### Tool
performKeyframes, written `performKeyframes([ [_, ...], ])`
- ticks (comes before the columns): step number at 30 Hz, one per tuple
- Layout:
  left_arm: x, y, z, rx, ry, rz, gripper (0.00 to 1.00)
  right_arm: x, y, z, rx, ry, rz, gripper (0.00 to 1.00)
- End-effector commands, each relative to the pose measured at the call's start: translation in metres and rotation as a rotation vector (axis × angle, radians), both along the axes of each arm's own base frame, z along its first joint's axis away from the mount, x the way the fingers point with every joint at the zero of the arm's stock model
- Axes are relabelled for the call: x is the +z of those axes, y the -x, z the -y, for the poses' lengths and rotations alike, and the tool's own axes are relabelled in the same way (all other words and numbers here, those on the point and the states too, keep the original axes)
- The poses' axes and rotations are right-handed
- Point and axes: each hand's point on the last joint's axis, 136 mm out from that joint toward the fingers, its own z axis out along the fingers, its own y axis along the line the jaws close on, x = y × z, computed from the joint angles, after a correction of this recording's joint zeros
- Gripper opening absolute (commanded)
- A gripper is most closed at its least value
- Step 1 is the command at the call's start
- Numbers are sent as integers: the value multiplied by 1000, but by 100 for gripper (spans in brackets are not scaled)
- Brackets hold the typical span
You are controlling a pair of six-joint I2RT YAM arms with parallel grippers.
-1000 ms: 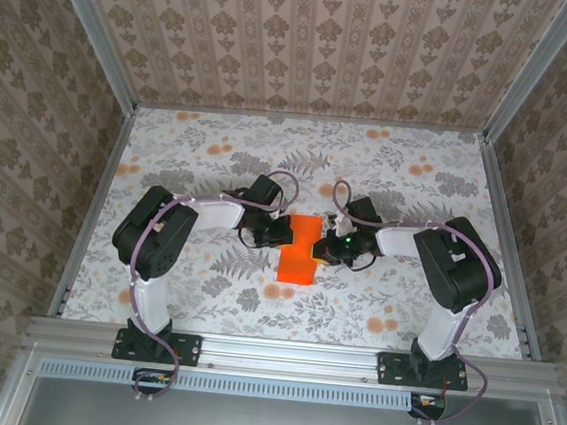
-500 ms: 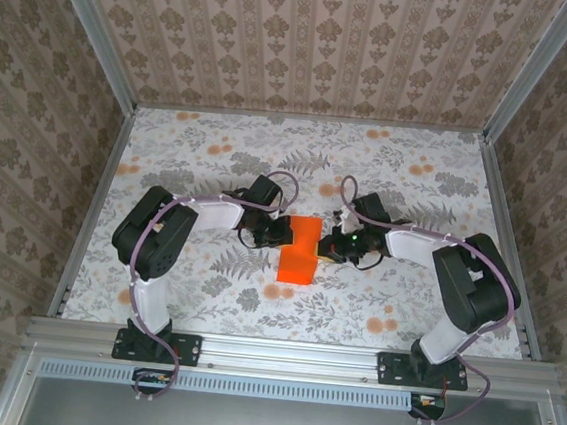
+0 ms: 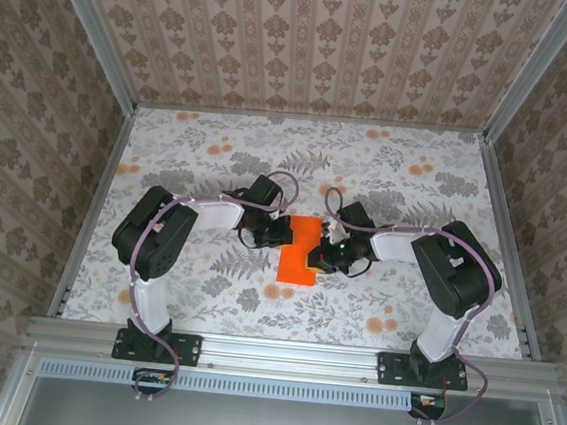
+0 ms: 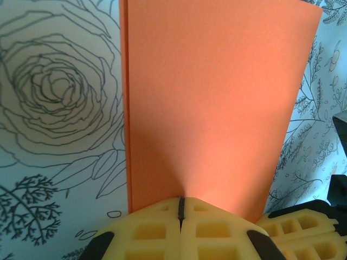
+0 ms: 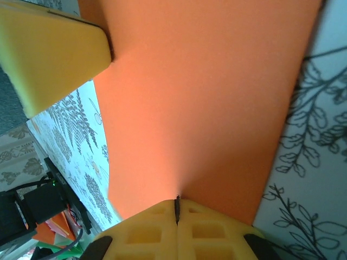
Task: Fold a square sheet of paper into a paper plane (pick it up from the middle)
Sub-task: Fold the square sheet of paper in half at the center of the table.
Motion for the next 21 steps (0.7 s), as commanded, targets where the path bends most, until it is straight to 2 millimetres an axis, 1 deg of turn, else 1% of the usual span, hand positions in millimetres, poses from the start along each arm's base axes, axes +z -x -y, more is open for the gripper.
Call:
performKeyframes([
  [1,-99,90,-107,-3,-522,-304,0,-27,36,26,11,110,-100,0],
  [4,-100,91,-106,-2,-518,-306,0,-27,50,42,7,138,-105,0],
  [6,-100,91,-106,-3,-515,-304,0,-18,50,47,5,138,-78,0],
  [8,-101,90,-105,-3,-511,-305,0,-2,41,44,-1,117,-22,0],
  [11,-101,90,-104,-4,-507,-305,0,26,19,31,-16,77,47,0],
  [14,-99,90,-104,0,-504,-300,0,38,5,18,-24,92,94,0],
  [17,-99,90,-104,2,-503,-300,0,32,-3,5,-36,75,95,0],
  [21,-99,89,-103,2,-501,-301,0,11,-1,-10,-20,61,49,0],
])
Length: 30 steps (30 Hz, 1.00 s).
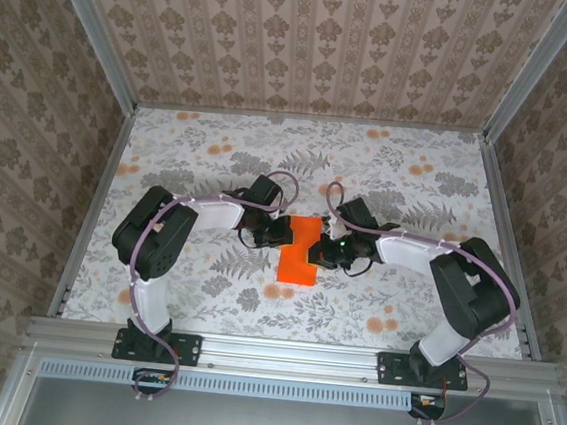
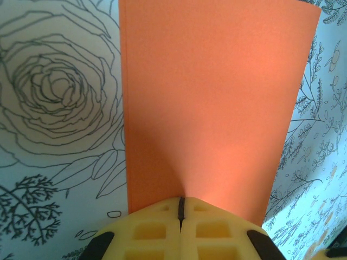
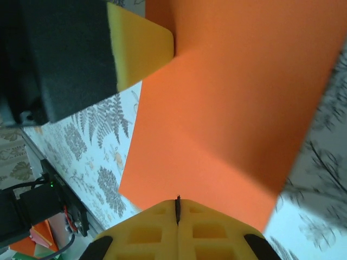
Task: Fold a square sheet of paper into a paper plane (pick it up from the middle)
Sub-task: Fold the square sheet of paper in half at the center of the table.
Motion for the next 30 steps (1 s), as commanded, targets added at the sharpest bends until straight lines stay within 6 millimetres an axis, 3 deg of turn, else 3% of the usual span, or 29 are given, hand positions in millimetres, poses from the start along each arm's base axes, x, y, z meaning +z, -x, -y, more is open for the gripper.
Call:
performKeyframes([
  [1,-99,90,-103,2,-503,-302,0,-20,1,-9,-13,6,-57,0],
  [6,-101,90,-105,9,-506,-305,0,-36,8,-6,-31,25,-111,0],
  [11,-106,93,-107,11,-510,-319,0,-50,34,14,-22,93,-167,0],
  [19,-107,94,-110,24,-505,-321,0,-50,84,38,81,136,-243,0],
  [22,-106,93,-110,24,-503,-315,0,-49,93,45,99,163,-248,0],
  [25,-105,91,-109,20,-497,-308,0,-37,86,45,98,162,-201,0],
  [30,-100,87,-105,8,-479,-285,0,7,55,27,74,74,-41,0],
])
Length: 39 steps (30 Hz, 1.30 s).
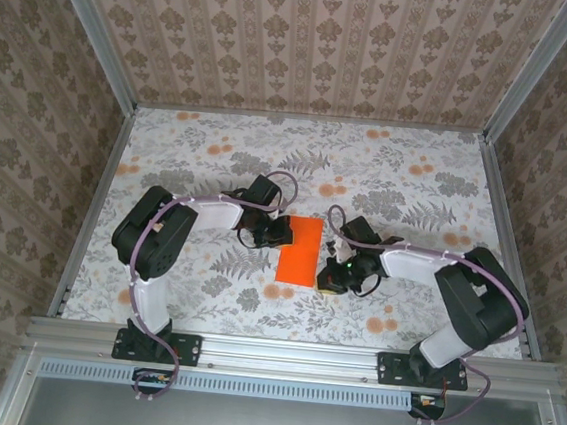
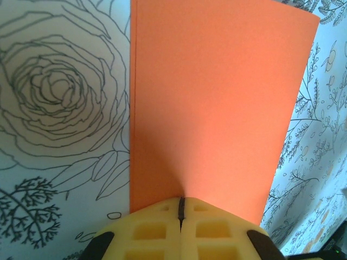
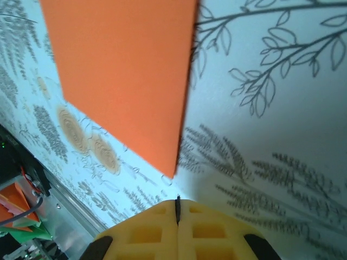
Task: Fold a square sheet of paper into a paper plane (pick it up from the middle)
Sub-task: Fold the square sheet of paper in half at the center of the table.
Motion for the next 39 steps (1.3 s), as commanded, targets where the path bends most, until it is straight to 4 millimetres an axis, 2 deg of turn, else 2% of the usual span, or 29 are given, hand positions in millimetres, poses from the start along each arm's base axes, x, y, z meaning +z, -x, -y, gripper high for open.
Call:
performKeyframes([
  [1,-98,85,-102,0,-483,-274,0,27,-14,-7,-5,-25,80,0],
  [5,-84,72,-82,-34,-413,-220,0,32,-39,-20,-46,-55,133,0],
  [10,-77,62,-73,-46,-415,-193,0,13,-46,-35,-59,-49,105,0],
  [15,-79,66,-77,-32,-433,-203,0,-11,-34,-29,-59,5,50,0],
  [19,-76,67,-78,-23,-432,-203,0,-23,-14,-12,-53,61,2,0],
  [23,-69,59,-72,-29,-414,-175,0,-31,9,8,-40,120,-20,0],
  [27,-58,39,-55,-52,-373,-117,0,-18,7,9,-45,96,36,0],
  [30,-38,21,-37,-66,-319,-58,0,4,-10,5,-64,80,121,0],
  [32,-17,9,-24,-67,-262,-9,0,22,-26,4,-93,76,189,0],
  [33,-5,3,-19,-62,-238,16,3,30,-33,4,-109,78,217,0],
  [35,26,-9,-8,-42,-178,77,19,38,-48,10,-163,97,253,3],
  [36,42,-15,-4,-32,-150,106,31,40,-56,14,-200,109,258,5],
  [39,79,-26,-3,7,-98,160,51,43,-75,19,-266,114,264,16],
])
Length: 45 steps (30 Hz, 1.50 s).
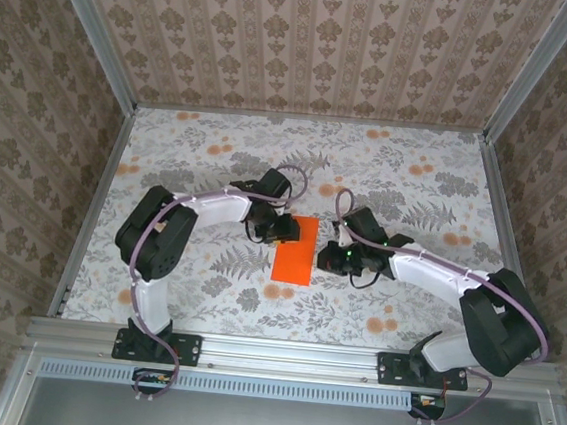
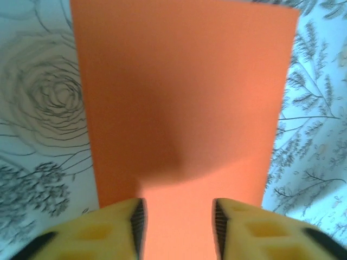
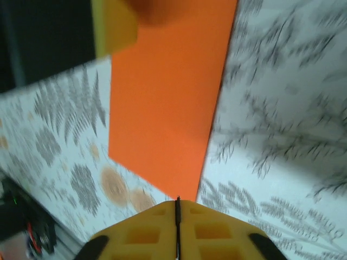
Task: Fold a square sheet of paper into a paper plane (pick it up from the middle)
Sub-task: Fold the square sheet of paper in half at the center of the table, then move the square sheet of paper to the center of the table.
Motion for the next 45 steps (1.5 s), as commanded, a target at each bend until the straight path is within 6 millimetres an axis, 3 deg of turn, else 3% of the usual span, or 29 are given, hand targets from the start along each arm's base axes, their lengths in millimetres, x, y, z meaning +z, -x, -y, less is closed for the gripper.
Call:
performKeyframes([
  [1,53,-17,-7,56,39,89,54,3,-23,13,-101,47,15,19],
  [7,75,-23,-39,159,79,116,68,2,-49,-1,-103,51,0,38],
  [17,60,-13,-79,219,85,108,100,-24,-73,-37,-61,42,-88,39],
  [26,54,-8,-82,207,129,91,100,-57,-81,-43,-99,69,-160,37],
  [32,49,-6,-79,211,157,83,100,-67,-89,-50,-120,53,-174,36],
  [42,46,11,-61,187,182,60,100,-22,-94,-48,-113,27,-72,36],
  [45,42,20,-57,193,178,43,100,-21,-91,-42,-114,47,-67,36],
])
